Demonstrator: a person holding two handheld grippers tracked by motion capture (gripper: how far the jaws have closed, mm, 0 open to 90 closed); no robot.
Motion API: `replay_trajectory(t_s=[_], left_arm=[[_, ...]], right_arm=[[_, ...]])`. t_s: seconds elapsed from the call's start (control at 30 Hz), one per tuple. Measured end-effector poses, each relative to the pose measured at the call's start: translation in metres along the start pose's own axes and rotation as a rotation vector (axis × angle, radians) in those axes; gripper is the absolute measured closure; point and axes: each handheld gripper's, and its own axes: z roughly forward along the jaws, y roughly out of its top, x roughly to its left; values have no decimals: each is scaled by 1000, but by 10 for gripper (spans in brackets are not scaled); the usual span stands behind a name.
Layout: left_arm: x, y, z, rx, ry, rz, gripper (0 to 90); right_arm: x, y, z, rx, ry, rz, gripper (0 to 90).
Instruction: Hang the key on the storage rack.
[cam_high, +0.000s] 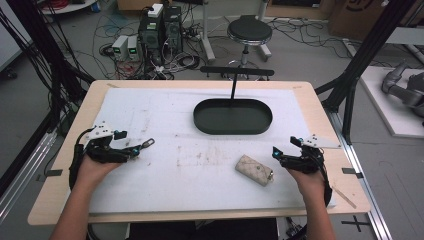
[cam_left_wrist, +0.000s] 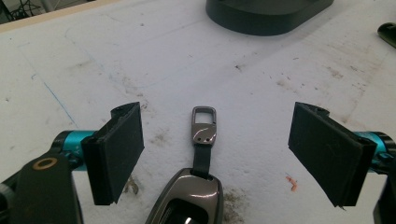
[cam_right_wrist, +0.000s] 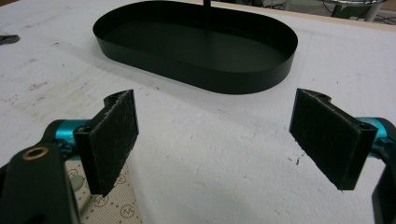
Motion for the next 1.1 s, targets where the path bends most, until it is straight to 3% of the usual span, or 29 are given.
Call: replay_trajectory(t_s=[0.5,0.57,0.83,1.1], left_arm=[[2,-1,8,17,7,3,179],[3,-2,11,32,17,27,179],[8,0,25,115,27,23,243],[6,0,37,205,31,49,355]], right_arm=[[-1,-4,2,18,-10,0,160],[-1,-3,2,20,-9,-3,160],[0,-5,6,31,-2,-10,160],[2,-5,10,50,3,-19,160]])
